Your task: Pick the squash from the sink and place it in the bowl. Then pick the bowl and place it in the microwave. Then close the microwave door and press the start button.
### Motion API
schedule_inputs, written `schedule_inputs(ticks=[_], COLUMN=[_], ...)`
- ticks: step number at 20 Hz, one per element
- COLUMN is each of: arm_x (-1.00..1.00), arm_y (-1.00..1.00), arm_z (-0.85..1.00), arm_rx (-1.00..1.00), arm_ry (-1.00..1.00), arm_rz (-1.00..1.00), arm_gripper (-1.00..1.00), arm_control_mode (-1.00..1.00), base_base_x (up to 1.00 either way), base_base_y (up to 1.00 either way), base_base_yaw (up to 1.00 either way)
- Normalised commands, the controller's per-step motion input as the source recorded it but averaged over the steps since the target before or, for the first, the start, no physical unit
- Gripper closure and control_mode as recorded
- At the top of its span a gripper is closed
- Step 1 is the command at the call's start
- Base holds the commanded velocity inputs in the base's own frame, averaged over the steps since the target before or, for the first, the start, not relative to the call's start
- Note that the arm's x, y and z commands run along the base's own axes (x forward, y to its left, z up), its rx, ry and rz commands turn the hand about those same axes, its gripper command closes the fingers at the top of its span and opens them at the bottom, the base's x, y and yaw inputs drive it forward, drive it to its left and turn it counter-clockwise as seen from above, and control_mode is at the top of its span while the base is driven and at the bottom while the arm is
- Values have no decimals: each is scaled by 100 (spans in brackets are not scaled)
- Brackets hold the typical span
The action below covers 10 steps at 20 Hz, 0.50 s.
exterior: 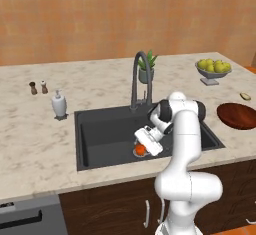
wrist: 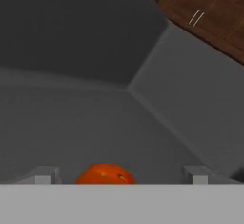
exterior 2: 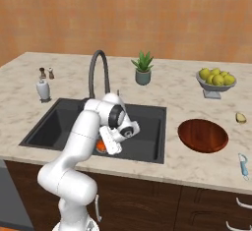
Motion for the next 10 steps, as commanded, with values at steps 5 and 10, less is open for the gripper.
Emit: schedule_inputs(ticks=[5,10], arm_x=[28,-1], arm_y=[11,18], arm_z=[-56,-91], arm_rx=[-4,-15], arm_ry=[3,7], arm_rz=[-13,-15], arm_gripper=[-100,-100], arm_control_mode=[-100,-100], base_base_x=[0,0], base_base_y=[0,0], base_base_yaw=[0,0])
